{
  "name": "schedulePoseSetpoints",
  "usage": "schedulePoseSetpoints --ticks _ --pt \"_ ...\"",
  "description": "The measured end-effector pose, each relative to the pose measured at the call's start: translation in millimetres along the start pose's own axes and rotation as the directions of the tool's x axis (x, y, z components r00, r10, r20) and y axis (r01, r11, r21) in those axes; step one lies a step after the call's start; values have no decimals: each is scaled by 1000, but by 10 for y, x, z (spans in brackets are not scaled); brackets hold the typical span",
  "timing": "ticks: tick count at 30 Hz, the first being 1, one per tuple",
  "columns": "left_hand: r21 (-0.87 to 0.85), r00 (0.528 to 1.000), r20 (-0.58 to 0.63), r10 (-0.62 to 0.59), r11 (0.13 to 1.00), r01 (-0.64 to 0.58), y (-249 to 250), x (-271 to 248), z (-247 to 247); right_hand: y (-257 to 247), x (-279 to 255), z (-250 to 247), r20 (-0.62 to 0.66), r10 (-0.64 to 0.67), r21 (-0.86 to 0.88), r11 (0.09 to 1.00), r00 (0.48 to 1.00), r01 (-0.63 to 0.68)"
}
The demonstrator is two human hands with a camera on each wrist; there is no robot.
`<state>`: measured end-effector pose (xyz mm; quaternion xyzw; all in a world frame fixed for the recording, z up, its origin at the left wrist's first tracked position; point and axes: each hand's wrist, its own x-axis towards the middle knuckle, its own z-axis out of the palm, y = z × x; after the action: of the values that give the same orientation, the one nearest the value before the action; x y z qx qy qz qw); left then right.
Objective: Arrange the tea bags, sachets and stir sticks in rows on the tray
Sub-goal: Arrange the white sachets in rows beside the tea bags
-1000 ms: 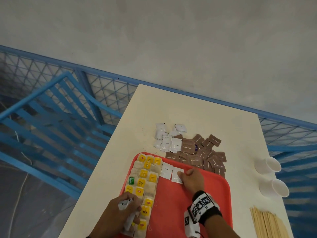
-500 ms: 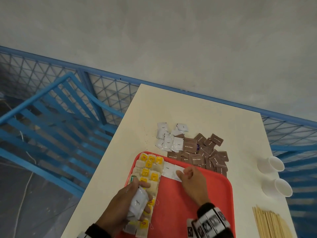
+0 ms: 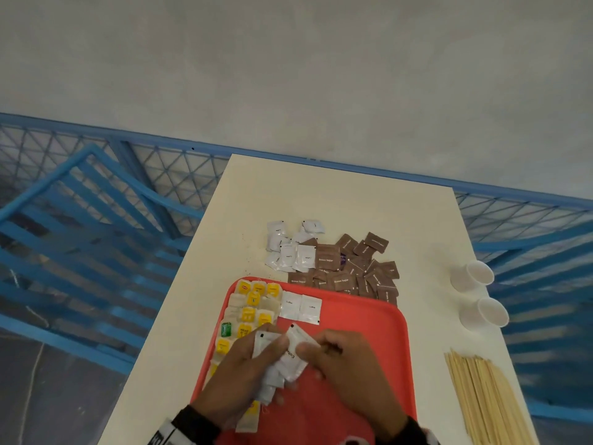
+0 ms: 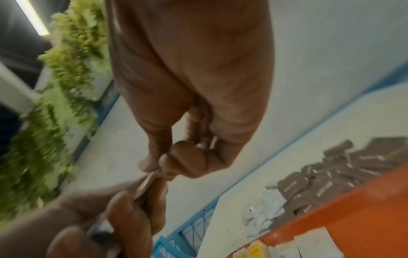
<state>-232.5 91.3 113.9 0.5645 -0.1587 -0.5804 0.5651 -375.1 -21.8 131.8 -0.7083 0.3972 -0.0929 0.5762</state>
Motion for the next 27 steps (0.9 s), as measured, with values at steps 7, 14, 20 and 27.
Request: schedulePoseSetpoints --ticks 7,14,20,27 --pt "184 993 92 -74 981 57 11 -81 -28 72 -74 -136 17 29 164 986 999 -32" --pt "359 981 145 -130 931 70 61 -109 -101 191 14 -158 39 -113 -7 994 993 113" --pt "444 990 140 -32 895 -34 97 -95 -100 158 51 -120 160 -189 -106 973 969 207" --pt "306 995 72 -74 951 49 -22 -95 -128 136 55 -129 131 -111 -95 988 985 123"
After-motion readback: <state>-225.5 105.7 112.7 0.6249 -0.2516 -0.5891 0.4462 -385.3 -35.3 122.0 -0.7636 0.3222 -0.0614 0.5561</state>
